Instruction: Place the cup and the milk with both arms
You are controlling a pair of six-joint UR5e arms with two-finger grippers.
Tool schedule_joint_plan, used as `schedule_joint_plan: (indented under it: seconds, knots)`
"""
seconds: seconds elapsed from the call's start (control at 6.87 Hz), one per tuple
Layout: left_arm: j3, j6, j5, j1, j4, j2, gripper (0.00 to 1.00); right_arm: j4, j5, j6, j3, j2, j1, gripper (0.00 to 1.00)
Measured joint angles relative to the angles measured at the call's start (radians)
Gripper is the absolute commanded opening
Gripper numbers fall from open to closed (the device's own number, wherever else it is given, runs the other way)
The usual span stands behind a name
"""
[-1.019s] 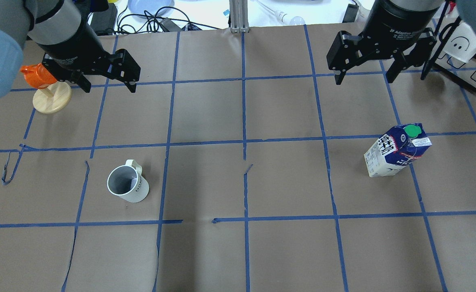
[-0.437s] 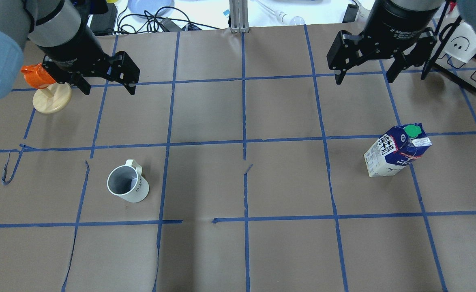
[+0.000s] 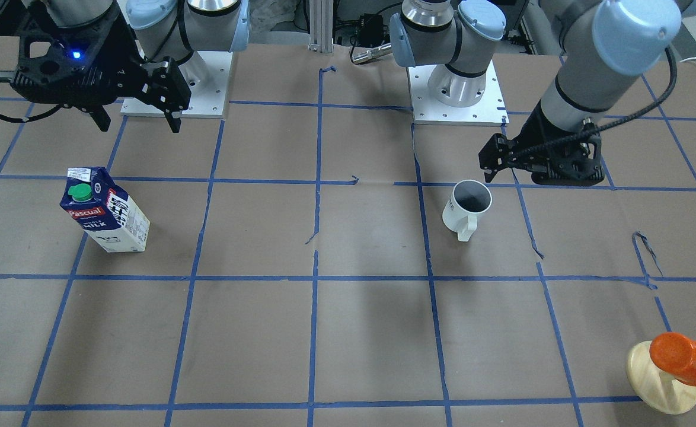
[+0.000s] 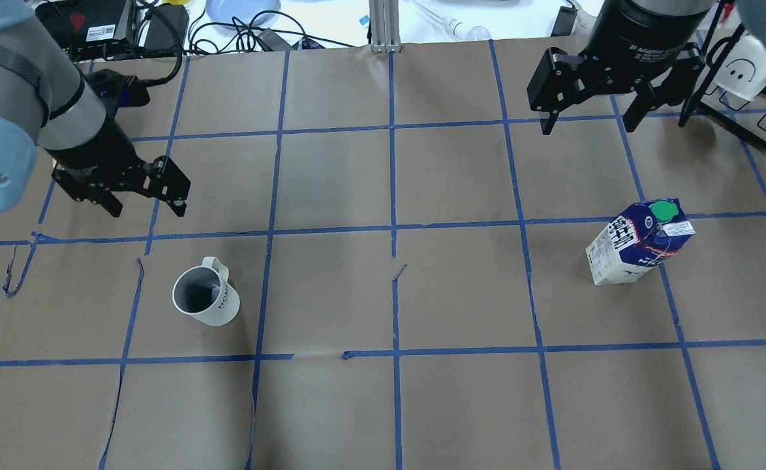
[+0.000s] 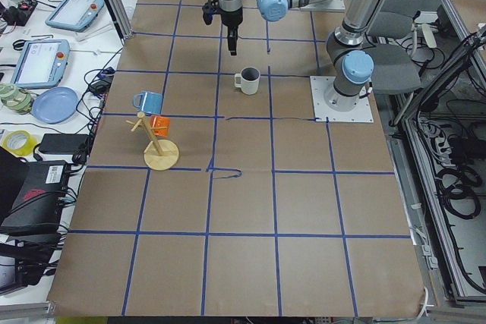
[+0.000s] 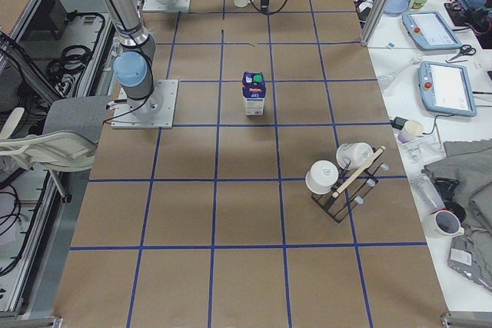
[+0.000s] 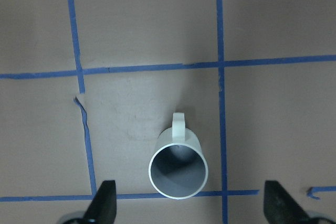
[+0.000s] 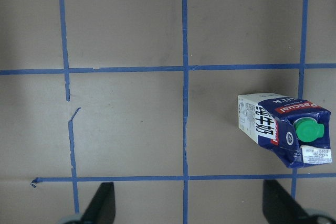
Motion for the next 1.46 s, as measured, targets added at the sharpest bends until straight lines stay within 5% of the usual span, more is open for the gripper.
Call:
schedule_joint_plan:
  seconds: [0.44,0.87,1.02,1.17,1.46]
  knots:
    - [-0.194,0.069,-0.007,0.055,0.169,-0.020,1.00,0.000,-0.003,-0.001,-0.001,0.000,-0.002,1.00]
    - [-0.285,0.070,-0.005,0.067,0.248,-0.050,0.99,0.000,-0.002,-0.001,-0.002,0.000,-0.002,1.00]
    - [-0.321,0.070,-0.004,0.068,0.282,-0.058,0.69,0.000,-0.001,-0.002,-0.002,0.000,-0.002,1.00]
    - [-0.349,0.066,-0.004,0.068,0.303,-0.063,0.11,0.000,0.000,-0.002,-0.003,0.000,-0.002,1.00]
    - [-0.369,0.060,-0.003,0.067,0.353,-0.063,0.00,0.000,-0.001,-0.001,-0.004,0.000,-0.002,1.00]
